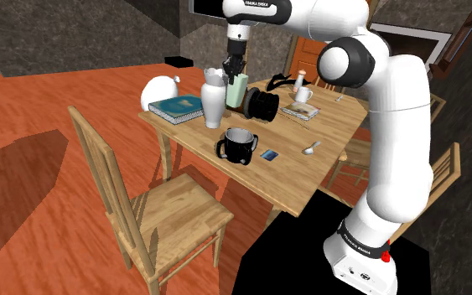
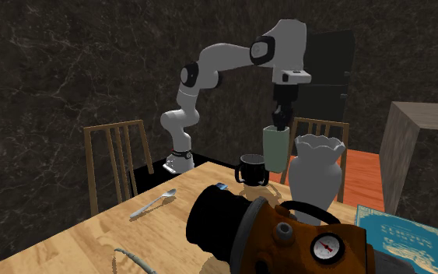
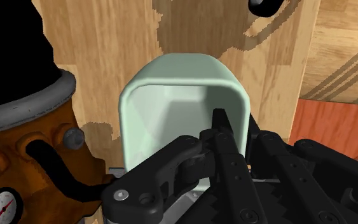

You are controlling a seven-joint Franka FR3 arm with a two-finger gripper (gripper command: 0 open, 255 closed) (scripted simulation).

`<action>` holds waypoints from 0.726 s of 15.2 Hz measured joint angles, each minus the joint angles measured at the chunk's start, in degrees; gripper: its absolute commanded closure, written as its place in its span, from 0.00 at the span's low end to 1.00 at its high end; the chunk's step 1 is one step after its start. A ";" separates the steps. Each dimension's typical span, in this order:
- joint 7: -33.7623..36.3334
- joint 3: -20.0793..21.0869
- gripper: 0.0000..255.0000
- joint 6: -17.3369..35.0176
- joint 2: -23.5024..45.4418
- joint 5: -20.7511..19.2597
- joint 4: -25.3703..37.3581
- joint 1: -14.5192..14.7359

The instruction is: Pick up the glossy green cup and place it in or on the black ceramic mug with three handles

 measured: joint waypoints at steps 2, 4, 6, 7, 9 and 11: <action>0.03 0.00 1.00 -1.57 0.07 0.02 1.63 -0.08; 0.04 0.01 1.00 -3.71 1.17 0.14 4.89 -0.33; 0.35 0.04 1.00 -4.47 0.61 0.06 5.06 -0.08; 0.70 0.03 1.00 -3.49 -1.99 -0.26 1.46 0.55; 1.84 0.19 1.00 -2.00 -6.46 -0.86 -4.40 1.89; 3.44 0.54 1.00 -0.31 -12.08 -1.66 -11.65 3.52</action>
